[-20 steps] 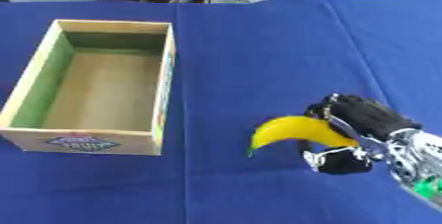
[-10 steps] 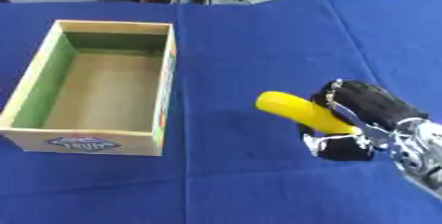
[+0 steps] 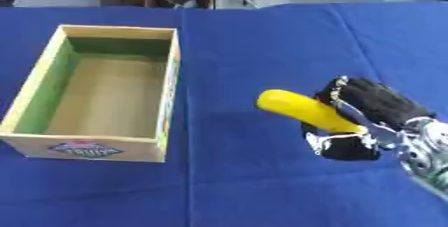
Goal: Pick up objects on the table and place them in the box.
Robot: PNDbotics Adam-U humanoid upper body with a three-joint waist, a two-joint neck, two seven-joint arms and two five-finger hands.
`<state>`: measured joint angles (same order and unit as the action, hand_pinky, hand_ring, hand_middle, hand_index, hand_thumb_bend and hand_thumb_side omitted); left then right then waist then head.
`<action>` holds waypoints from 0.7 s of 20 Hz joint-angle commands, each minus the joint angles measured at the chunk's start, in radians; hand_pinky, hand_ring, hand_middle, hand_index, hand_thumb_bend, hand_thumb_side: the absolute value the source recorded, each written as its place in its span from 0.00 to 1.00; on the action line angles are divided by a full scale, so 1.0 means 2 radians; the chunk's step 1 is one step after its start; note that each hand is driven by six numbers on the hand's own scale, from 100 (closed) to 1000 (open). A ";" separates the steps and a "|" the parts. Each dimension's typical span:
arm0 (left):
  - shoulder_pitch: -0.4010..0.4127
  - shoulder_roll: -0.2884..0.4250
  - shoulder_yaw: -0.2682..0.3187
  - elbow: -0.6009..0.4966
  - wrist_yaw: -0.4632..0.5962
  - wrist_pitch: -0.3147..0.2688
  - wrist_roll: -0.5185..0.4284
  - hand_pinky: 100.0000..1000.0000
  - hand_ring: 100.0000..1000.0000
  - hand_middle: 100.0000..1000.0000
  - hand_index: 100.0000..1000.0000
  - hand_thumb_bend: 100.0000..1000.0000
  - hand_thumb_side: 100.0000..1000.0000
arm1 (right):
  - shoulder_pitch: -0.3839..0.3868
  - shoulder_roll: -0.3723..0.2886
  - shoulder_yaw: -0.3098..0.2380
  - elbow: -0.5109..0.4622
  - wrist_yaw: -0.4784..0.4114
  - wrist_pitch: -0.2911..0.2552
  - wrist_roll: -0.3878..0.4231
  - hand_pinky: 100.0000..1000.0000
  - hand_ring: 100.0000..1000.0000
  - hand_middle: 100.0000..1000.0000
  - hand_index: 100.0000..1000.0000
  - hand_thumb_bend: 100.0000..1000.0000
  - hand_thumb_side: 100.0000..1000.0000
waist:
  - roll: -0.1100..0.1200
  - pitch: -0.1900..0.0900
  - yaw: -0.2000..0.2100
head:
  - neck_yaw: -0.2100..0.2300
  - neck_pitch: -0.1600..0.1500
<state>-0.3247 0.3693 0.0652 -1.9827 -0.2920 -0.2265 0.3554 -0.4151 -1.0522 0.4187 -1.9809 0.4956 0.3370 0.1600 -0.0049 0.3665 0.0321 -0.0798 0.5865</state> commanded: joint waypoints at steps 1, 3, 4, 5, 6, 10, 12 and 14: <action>-0.004 0.009 -0.002 -0.009 0.002 0.000 -0.002 0.51 0.69 0.75 0.89 0.00 1.00 | -0.015 -0.019 -0.006 -0.010 -0.004 -0.004 -0.001 0.61 0.65 0.30 0.52 0.00 0.36 | -0.002 -0.013 0.002 | 0.000 -0.007; -0.005 0.010 -0.002 -0.009 0.002 0.000 -0.003 0.51 0.69 0.75 0.89 0.00 1.00 | -0.025 -0.019 -0.004 -0.010 -0.003 -0.005 0.001 0.61 0.64 0.30 0.52 0.00 0.36 | -0.003 -0.014 0.004 | -0.001 -0.007; -0.005 0.010 -0.003 -0.009 0.003 0.000 -0.004 0.51 0.69 0.75 0.89 0.00 1.00 | -0.029 -0.019 -0.003 -0.010 -0.002 -0.005 0.002 0.61 0.64 0.30 0.52 0.00 0.36 | -0.004 -0.014 0.005 | -0.001 -0.007; -0.005 0.010 -0.003 -0.009 0.003 -0.001 -0.004 0.51 0.69 0.75 0.89 0.00 1.00 | -0.034 -0.020 -0.002 -0.010 -0.001 -0.005 0.004 0.61 0.64 0.30 0.52 0.00 0.36 | -0.005 -0.014 0.006 | -0.002 -0.007; -0.005 0.010 -0.003 -0.009 0.003 -0.001 -0.005 0.51 0.69 0.75 0.89 0.00 1.00 | -0.039 -0.020 -0.001 -0.010 0.000 -0.005 0.006 0.61 0.64 0.30 0.52 0.00 0.36 | -0.006 -0.015 0.008 | -0.002 -0.006; -0.006 0.011 -0.004 -0.009 0.004 -0.001 -0.006 0.51 0.69 0.75 0.89 0.00 1.00 | -0.054 -0.020 0.002 -0.010 0.006 -0.007 0.011 0.61 0.64 0.29 0.52 0.00 0.37 | -0.010 -0.016 0.012 | -0.004 -0.006; -0.007 0.011 -0.005 -0.009 0.004 -0.001 -0.007 0.51 0.70 0.75 0.89 0.00 1.00 | -0.064 -0.019 0.002 -0.010 0.005 -0.006 0.012 0.61 0.64 0.29 0.52 0.00 0.38 | -0.012 -0.016 0.015 | -0.005 -0.006; -0.007 0.011 -0.005 -0.009 0.005 -0.001 -0.007 0.51 0.70 0.75 0.89 0.00 1.00 | -0.074 -0.016 0.003 -0.010 0.004 -0.004 0.013 0.61 0.64 0.28 0.52 0.00 0.38 | -0.013 -0.017 0.017 | -0.006 -0.006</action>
<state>-0.3273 0.3693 0.0552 -1.9827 -0.2898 -0.2284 0.3446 -0.5485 -1.0582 0.4331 -1.9816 0.5009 0.3281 0.1834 -0.0322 0.3575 0.0656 -0.0876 0.5862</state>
